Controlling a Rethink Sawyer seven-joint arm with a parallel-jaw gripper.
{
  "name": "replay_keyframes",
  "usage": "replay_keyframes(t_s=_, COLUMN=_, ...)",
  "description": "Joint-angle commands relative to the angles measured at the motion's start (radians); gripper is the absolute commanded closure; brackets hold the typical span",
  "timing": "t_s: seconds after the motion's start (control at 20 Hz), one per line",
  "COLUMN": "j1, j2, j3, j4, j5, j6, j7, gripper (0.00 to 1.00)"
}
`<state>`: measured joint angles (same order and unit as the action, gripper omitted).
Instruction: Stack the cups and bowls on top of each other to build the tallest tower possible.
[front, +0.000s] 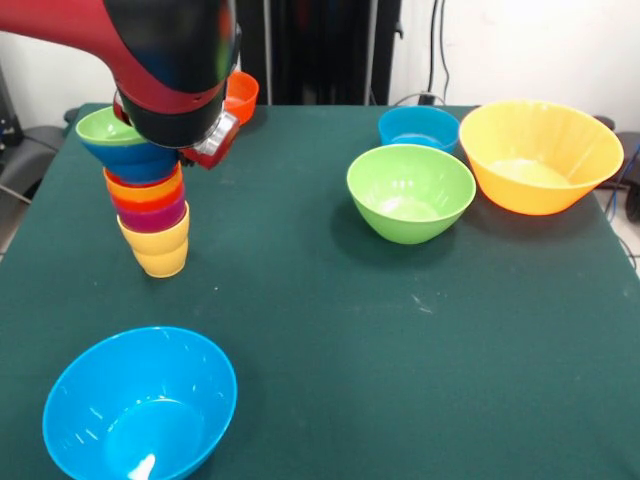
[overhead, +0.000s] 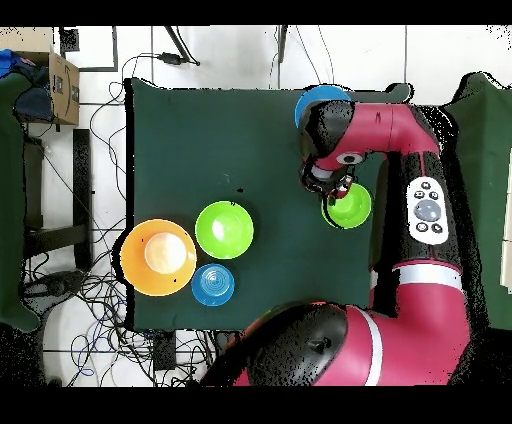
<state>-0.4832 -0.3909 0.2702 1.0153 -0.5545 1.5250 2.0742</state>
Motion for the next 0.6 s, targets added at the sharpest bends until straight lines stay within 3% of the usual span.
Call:
replay_keyframes(t_s=0.05, j1=0.03, j2=0.034, j3=0.011, j4=-0.032, j5=-0.112, j6=0.02, j7=-0.269, gripper=1.0)
replay_keyframes(t_s=0.6, j1=0.032, j2=0.033, j3=0.008, j4=-0.026, j5=-0.097, j6=0.002, j7=-0.267, gripper=1.0)
